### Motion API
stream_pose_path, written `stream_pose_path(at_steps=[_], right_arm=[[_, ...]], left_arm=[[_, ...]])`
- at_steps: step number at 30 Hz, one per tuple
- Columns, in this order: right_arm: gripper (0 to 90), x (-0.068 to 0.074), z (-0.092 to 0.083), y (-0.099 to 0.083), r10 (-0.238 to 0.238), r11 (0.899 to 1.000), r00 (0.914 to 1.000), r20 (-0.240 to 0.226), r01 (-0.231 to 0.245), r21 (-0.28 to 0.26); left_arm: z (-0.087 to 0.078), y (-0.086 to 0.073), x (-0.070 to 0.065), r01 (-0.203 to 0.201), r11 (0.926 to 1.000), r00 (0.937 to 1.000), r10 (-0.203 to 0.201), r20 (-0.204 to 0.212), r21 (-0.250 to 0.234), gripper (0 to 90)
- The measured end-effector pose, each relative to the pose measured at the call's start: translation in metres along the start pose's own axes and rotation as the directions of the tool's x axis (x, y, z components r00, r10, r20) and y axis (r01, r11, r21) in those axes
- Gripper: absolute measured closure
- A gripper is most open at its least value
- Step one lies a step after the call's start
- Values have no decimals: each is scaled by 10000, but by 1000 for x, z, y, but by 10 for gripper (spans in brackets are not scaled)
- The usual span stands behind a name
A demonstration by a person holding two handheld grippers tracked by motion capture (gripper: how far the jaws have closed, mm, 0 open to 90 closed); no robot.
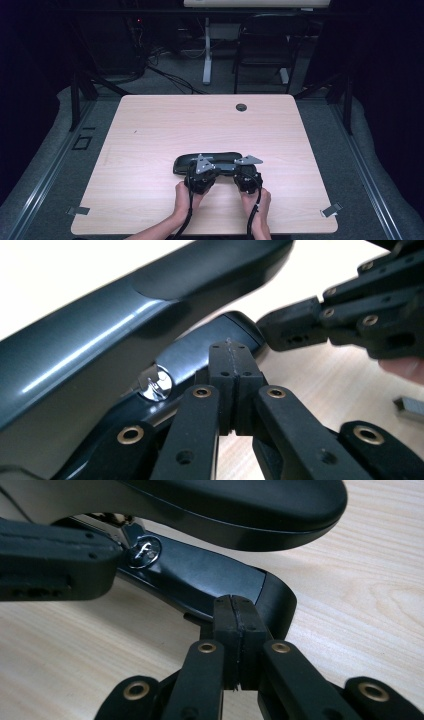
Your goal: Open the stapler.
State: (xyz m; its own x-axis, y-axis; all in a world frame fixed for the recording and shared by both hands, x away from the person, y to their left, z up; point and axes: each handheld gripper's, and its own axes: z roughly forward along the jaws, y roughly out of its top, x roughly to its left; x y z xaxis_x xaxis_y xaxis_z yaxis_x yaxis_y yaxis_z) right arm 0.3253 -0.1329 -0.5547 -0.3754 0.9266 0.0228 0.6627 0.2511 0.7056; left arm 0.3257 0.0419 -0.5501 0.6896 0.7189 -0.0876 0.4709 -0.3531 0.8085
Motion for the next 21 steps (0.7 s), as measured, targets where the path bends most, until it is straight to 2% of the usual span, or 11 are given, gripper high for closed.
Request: stream_pose_path(at_steps=[5,6,8,11,12,14,17,21], right_arm=[[900,2,8,1,-11,10000,10000,39,11,59],[900,2,11,2,-129,9998,9997,186,126,150],[900,2,12,2,-152,9997,9997,201,149,173],[900,1,14,2,-152,9999,9994,307,150,59],[900,2,15,3,-203,9998,9992,330,201,54],[900,2,15,3,-203,9998,9991,379,201,74],[900,3,15,3,-203,9998,9988,441,200,67],[900,4,16,3,-231,9997,9986,482,230,19]], left_arm=[[8,1,-2,20,10000,10000,-20,-76,50,900],[9,0,-2,64,10000,9999,-64,-97,44,900],[12,-1,-2,156,9998,9999,-155,-67,81,900],[16,-2,1,532,9983,9985,-534,-68,-242,900],[16,-1,3,527,9983,9984,-531,-171,-239,900],[18,0,4,624,9978,9980,-627,-121,-235,900],[21,2,2,441,9987,9988,-446,-200,-248,900],[26,1,0,570,9979,9979,-579,-292,-302,900]])
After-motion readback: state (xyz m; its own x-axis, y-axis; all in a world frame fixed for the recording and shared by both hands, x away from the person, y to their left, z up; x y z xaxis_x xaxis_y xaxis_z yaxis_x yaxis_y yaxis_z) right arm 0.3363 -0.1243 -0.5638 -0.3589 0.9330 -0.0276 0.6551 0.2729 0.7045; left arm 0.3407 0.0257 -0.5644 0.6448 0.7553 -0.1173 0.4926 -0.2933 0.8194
